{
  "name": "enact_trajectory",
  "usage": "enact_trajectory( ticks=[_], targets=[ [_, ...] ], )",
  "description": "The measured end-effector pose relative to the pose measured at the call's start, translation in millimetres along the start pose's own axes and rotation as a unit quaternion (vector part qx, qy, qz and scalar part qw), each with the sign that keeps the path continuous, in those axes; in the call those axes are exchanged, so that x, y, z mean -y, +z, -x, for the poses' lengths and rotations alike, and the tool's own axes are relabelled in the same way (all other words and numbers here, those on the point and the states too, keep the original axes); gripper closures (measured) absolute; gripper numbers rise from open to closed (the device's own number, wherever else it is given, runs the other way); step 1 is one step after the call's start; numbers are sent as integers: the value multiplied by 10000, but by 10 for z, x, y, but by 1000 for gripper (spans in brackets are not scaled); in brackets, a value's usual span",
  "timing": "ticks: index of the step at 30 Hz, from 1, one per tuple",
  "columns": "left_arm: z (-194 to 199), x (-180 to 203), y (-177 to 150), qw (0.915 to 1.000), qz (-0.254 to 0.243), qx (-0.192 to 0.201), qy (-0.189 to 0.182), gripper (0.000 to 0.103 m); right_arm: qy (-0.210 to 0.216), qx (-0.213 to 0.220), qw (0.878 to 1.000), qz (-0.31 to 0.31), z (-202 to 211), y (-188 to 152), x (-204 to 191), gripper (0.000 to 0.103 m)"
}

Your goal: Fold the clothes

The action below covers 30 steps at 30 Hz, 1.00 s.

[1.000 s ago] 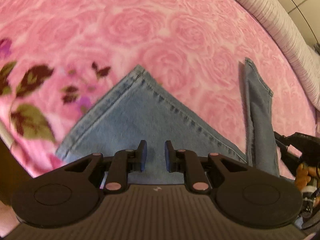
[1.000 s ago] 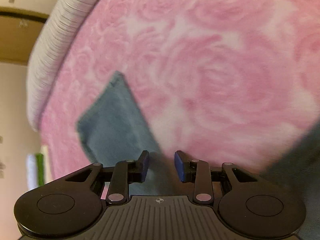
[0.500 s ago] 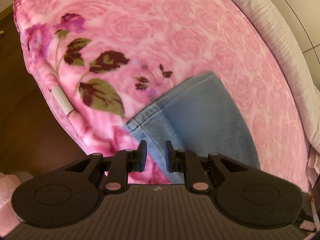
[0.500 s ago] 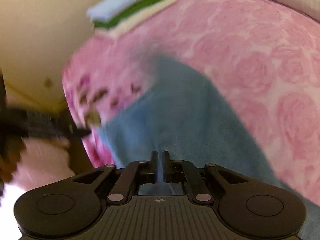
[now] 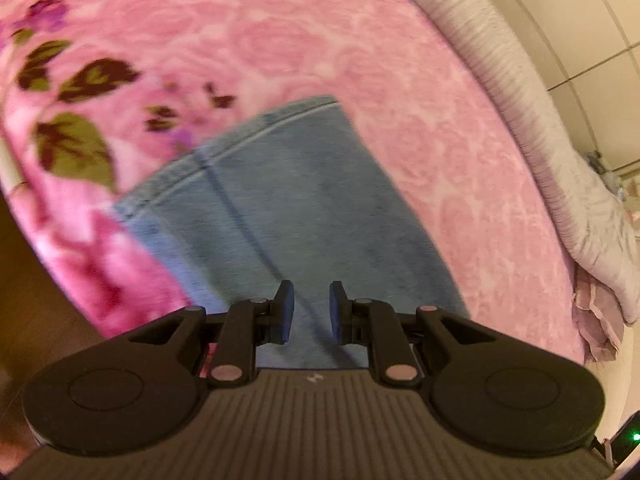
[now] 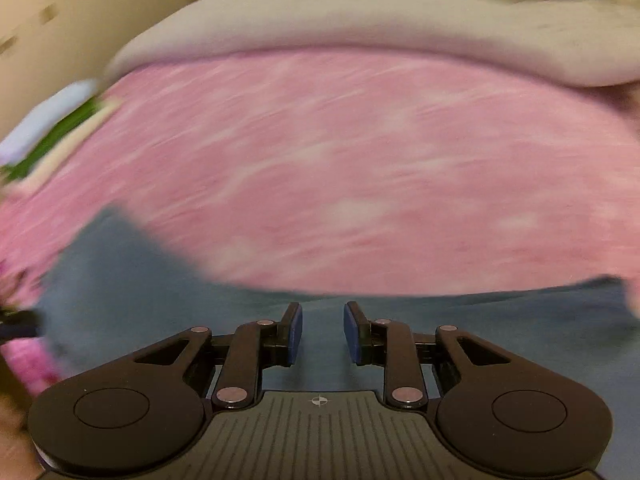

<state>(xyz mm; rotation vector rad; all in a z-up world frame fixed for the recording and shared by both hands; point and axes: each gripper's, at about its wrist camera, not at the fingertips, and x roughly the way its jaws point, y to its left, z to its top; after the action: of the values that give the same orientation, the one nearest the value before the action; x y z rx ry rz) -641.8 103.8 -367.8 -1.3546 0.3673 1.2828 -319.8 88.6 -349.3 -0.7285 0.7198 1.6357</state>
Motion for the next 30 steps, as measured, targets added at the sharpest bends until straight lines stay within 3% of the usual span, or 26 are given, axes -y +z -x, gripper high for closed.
enact_trajectory(
  ticks=[4,11,15,16,21,27,29,30],
  targets=[
    [-85,212,-176,9974,-406,563,-172,90,-627,1068,9923,-32,91,-57,645,76],
    [-247,591,-528,9805,-1320,1348,-556,90,-374,1808,9812,-569,281,60,1655,76],
    [-264,680,-769,9680,-1771,1695,-533,90,-208,2241,9721,-658,559,70,2065,75],
    [-256,689,-834,9653,-1847,1770,-534,90,-218,2394,9685,-648,669,47,2108,75],
    [31,664,-1163,9682,-1795,1687,-445,89,-687,3117,9474,-242,1184,-165,2046,73],
    [490,505,-1460,9638,-1910,1795,-485,89,-1553,2937,9412,605,1428,-310,1719,72],
    [639,369,-1535,9664,-1807,1747,-545,87,-1398,2816,9492,114,1587,-447,1609,71],
    [702,283,-1538,9674,-1747,1747,-555,86,-1059,2763,9547,-305,1676,-547,1566,71]
  ],
)
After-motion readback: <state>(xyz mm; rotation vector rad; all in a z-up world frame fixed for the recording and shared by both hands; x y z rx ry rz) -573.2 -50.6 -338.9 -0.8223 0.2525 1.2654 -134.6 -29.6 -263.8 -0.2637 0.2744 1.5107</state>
